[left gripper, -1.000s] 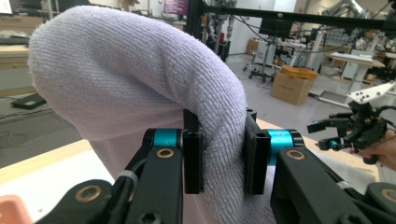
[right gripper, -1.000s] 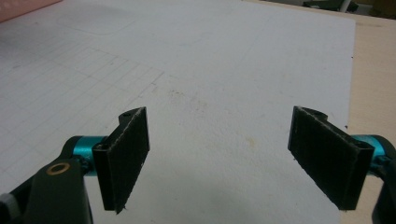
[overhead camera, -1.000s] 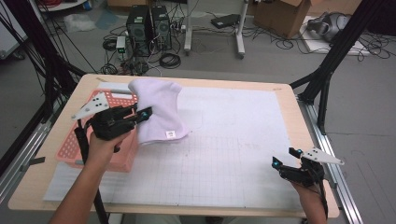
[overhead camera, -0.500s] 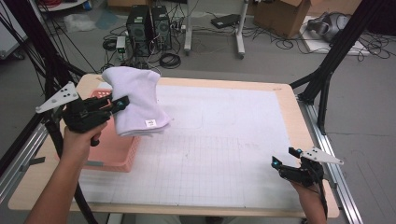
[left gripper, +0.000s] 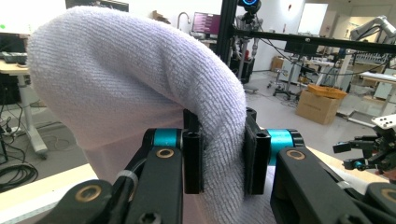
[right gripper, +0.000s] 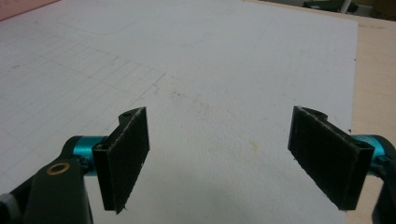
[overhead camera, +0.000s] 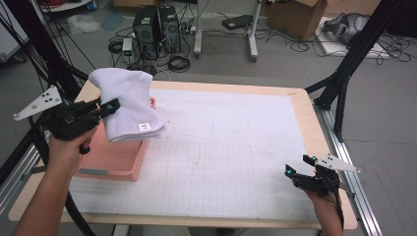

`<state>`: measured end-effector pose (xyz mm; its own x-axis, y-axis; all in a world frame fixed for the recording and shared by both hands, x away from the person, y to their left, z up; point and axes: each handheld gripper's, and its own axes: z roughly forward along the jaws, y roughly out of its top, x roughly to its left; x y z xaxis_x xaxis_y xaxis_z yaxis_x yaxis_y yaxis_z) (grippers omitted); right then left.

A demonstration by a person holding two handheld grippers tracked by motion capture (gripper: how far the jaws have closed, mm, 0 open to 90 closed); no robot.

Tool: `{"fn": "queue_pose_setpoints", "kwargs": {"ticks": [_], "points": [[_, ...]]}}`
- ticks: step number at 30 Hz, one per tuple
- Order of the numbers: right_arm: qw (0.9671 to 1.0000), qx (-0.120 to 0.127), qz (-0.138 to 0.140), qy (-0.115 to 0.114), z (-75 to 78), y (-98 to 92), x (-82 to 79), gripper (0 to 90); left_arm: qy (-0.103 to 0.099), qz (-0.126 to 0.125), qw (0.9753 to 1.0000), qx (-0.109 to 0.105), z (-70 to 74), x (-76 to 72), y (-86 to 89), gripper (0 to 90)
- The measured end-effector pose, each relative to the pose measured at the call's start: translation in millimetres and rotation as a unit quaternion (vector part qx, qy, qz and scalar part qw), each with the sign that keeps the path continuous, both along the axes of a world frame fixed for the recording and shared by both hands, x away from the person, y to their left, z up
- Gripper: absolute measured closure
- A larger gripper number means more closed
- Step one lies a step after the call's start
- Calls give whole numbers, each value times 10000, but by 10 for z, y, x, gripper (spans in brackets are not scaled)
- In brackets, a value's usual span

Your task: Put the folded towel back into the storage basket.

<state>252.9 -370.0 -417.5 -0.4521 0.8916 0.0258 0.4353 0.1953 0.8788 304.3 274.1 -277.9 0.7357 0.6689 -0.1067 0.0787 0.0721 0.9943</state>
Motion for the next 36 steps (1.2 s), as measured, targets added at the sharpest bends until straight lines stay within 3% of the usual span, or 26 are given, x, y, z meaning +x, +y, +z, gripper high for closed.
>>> {"fn": "queue_pose_setpoints", "kwargs": {"ticks": [19,36], "points": [[10000,-31,5,25,-2,23,8,195,-75,212,9996,146,71,-78,334,741],[9999,-101,44,60,-12,79,16,195,353,339,9988,74,-312,65,613,738]]}}
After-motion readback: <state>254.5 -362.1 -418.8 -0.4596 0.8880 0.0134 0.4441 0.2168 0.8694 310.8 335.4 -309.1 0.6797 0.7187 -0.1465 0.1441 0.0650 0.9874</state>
